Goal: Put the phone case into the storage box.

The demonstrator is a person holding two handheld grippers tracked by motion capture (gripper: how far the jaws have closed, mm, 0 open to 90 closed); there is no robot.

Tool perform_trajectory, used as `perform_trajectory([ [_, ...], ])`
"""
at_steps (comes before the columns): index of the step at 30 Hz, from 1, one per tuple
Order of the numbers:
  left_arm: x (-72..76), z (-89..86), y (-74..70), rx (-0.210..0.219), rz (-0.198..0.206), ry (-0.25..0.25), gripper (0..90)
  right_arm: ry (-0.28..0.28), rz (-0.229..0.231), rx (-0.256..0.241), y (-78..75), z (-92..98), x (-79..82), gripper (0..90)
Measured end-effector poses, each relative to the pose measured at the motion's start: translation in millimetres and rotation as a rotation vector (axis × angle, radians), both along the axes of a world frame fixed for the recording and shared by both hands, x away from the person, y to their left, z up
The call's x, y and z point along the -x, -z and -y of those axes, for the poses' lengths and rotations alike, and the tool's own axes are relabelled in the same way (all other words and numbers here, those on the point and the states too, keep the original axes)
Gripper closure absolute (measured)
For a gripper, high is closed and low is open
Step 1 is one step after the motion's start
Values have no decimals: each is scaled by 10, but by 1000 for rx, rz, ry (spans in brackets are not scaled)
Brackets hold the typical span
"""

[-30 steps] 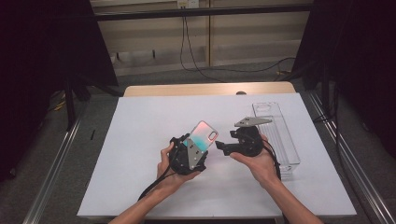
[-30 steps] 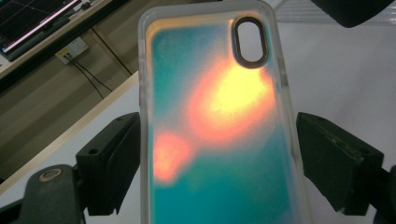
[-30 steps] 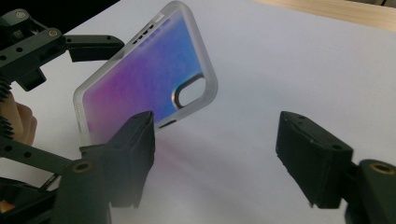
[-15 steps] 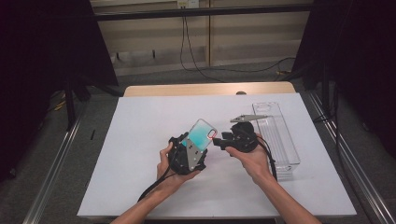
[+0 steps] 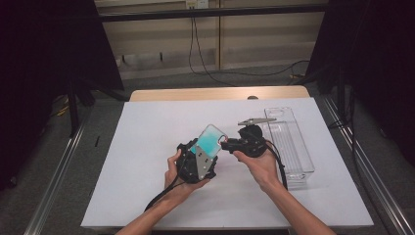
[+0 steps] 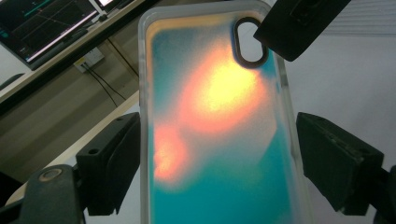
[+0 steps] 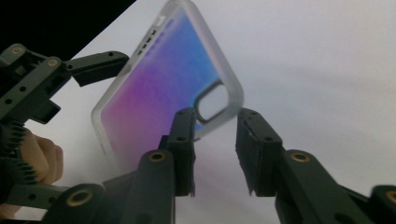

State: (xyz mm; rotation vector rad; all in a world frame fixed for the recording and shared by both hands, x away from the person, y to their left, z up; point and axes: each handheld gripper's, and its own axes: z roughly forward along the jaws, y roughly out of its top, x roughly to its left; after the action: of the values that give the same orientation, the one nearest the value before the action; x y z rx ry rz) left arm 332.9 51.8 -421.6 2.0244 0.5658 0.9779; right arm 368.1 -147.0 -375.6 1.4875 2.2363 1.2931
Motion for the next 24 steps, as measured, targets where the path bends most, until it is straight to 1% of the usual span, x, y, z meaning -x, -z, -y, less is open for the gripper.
perform_trajectory([
  [2,-1,-9,0,3,4,-3,171,2,-5,-2,-8,-6,-1,686],
  [3,3,-10,-1,4,12,-6,171,1,-31,-32,2,3,-14,707],
  [4,3,-10,-1,4,12,-6,171,1,-31,-32,2,3,-14,707],
  [5,13,-4,0,6,21,-7,171,-5,-78,-77,24,12,-34,711],
  [8,13,-2,1,1,28,-7,171,2,-76,-78,20,-1,-24,714],
  [11,10,-8,0,7,33,-8,171,9,-74,-85,18,3,-26,715],
  [13,3,-9,3,4,34,-10,171,23,-90,-116,25,12,-46,715],
  [16,0,-9,7,1,33,-9,171,21,-95,-119,33,12,-54,713],
  [17,5,-6,11,-9,38,-9,171,20,-103,-122,43,9,-62,710],
  [18,5,-6,11,-9,38,-9,171,20,-103,-122,43,9,-62,710],
  [24,7,0,9,-13,42,-8,171,31,-121,-148,55,34,-85,703],
])
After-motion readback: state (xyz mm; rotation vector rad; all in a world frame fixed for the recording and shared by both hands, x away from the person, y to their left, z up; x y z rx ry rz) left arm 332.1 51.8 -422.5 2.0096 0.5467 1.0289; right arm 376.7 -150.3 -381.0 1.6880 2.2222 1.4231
